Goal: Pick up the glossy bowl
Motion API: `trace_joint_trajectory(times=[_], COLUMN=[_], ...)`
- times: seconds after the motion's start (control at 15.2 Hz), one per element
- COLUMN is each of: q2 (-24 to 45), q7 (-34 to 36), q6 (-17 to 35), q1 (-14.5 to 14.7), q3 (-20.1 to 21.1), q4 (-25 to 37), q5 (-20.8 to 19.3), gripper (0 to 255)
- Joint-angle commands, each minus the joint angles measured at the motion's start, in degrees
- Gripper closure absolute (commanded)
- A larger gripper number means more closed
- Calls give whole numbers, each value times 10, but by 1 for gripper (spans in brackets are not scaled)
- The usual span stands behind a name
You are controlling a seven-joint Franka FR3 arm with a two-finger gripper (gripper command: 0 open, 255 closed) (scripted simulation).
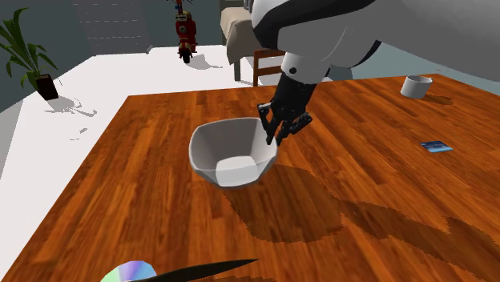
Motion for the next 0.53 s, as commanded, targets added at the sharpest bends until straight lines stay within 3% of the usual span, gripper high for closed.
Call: trace_joint_trajectory(times=[0.0,0.46], q2=[-3,-1], q7=[4,16], q6=[-14,-66], q1=[-1,-3], q3=[-1,-1], q4=[11,67], q5=[-1,-4], gripper=[255,255])
